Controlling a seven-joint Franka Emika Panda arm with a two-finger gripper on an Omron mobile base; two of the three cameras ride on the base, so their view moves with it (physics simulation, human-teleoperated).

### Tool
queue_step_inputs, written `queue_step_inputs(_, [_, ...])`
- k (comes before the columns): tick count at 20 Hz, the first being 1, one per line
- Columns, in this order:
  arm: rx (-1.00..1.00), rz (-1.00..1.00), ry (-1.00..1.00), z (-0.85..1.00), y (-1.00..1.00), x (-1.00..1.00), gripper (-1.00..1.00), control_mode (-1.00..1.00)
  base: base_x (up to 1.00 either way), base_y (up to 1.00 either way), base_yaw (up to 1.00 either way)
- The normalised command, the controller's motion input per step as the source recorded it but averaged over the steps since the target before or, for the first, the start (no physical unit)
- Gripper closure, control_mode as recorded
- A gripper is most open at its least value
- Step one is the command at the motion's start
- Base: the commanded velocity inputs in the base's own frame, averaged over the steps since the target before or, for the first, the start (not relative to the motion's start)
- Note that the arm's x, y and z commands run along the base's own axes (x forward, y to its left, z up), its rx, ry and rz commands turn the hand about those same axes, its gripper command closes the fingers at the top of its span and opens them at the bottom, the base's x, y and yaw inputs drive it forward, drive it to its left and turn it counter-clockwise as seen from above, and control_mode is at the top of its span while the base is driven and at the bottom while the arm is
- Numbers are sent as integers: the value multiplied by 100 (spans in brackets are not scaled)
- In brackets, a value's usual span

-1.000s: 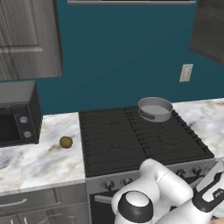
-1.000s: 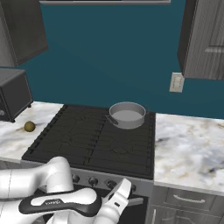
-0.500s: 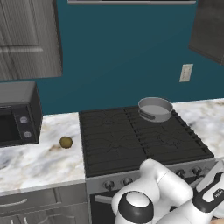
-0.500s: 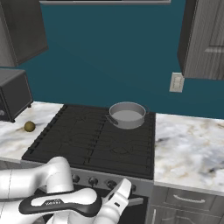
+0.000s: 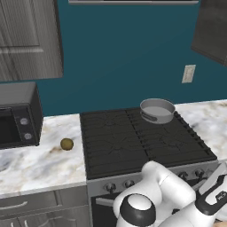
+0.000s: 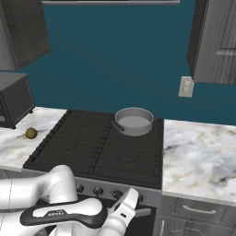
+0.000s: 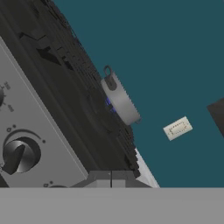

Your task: Turn on the burner for the pot on the stove. Wait thirty seconds for the pot to heat up. Then add the potato to the pot.

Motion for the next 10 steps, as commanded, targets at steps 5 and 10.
queue_step_inputs(5, [0,0,0,0,0,0,100,-100,0,0,0])
queue_step_inputs(10, [0,0,0,0,0,0,100,-100,0,0,0])
